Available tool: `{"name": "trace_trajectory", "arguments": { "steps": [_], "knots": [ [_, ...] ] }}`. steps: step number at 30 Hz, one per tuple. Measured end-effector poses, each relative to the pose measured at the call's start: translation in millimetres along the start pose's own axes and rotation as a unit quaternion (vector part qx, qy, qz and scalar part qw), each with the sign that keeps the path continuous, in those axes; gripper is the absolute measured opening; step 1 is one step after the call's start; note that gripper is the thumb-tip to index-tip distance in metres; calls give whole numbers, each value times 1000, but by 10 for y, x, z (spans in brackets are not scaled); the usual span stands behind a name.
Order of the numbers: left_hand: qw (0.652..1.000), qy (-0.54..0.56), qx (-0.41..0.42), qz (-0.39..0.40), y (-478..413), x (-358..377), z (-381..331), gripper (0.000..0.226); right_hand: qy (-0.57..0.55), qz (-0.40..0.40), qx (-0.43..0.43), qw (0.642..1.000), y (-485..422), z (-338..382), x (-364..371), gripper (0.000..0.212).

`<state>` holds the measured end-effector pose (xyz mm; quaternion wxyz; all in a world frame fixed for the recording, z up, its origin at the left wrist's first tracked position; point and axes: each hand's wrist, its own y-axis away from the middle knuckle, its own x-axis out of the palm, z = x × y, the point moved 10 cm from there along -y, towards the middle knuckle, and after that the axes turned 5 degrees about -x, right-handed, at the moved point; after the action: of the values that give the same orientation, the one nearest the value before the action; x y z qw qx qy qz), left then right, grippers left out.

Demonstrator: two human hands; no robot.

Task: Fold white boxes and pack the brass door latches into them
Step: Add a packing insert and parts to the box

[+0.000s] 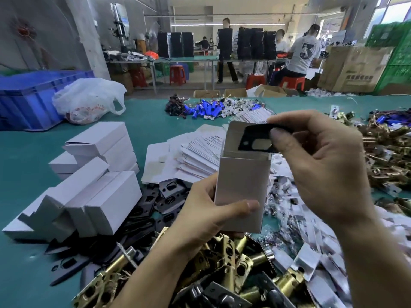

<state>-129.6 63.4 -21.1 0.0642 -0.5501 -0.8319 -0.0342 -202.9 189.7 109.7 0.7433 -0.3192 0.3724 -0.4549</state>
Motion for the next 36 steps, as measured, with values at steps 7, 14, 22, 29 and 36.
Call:
{"name": "trace_trajectory", "arguments": {
  "steps": [7,14,22,29,36],
  "knots": [
    [1000,-20,-6,-1,-11,5,37,35,-55,-1,20,998,-4,16,-54,23],
    [1000,-9,-5,2,-23,9,46,37,108,45,-38,992,41,55,111,14],
    [999,-30,30,-8,-37,-13,-6,42,137,62,-71,986,26,112,112,14],
    [999,-6,45,-23,-68,-72,-20,47,126,58,-131,982,49,301,138,11],
    [995,-21,82,-54,-79,-140,-84,44,114,68,-125,983,70,293,186,13]
  ]
}}
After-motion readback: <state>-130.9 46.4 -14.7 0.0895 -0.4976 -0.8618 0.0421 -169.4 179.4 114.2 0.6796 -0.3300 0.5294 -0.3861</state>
